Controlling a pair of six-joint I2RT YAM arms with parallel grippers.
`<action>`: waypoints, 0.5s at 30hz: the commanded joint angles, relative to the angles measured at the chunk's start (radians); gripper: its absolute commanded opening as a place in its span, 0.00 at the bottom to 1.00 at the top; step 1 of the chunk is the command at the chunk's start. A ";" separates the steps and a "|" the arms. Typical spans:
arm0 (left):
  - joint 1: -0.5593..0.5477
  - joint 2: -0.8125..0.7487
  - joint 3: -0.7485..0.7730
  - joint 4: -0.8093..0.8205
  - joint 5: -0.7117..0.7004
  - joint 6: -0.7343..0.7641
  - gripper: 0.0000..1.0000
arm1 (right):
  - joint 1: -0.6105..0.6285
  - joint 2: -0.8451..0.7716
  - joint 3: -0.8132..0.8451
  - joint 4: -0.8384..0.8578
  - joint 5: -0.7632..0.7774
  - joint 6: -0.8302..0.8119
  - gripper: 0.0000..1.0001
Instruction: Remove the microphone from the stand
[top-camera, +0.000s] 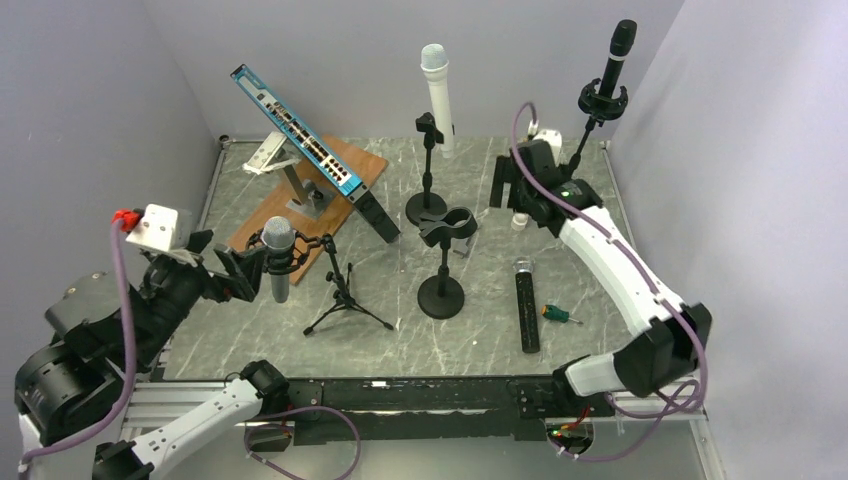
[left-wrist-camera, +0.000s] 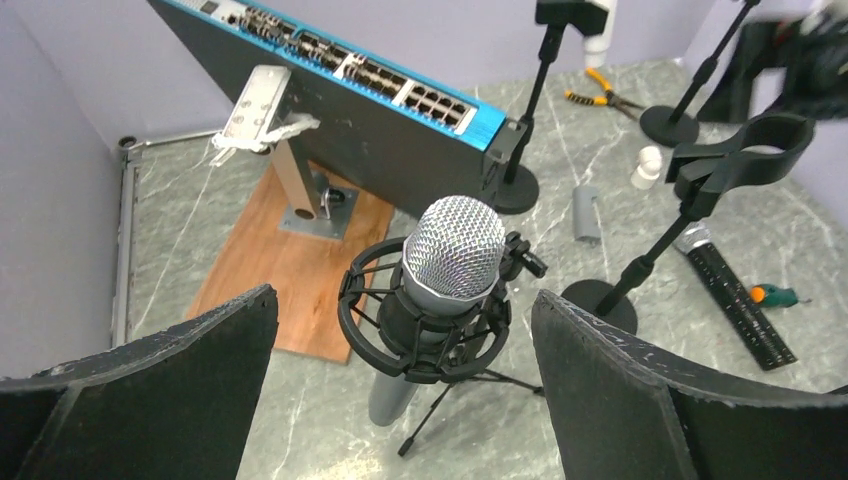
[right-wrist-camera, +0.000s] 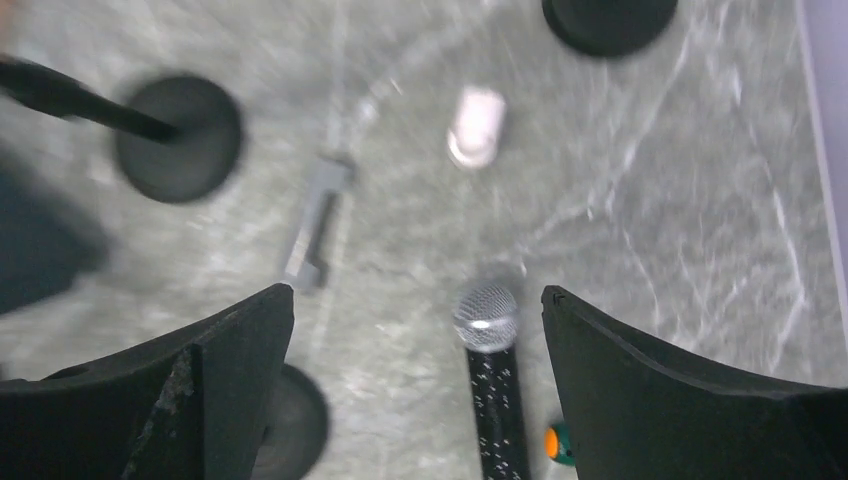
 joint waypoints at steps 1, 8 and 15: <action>-0.003 0.007 -0.038 0.011 -0.052 0.015 0.99 | 0.044 -0.086 0.183 -0.046 0.042 -0.022 0.96; -0.002 0.020 -0.042 0.026 -0.047 -0.016 0.99 | 0.219 -0.110 0.421 0.053 -0.118 -0.037 0.94; -0.002 -0.062 -0.071 0.062 -0.058 -0.079 0.99 | 0.413 -0.147 0.307 0.451 -0.461 0.019 0.96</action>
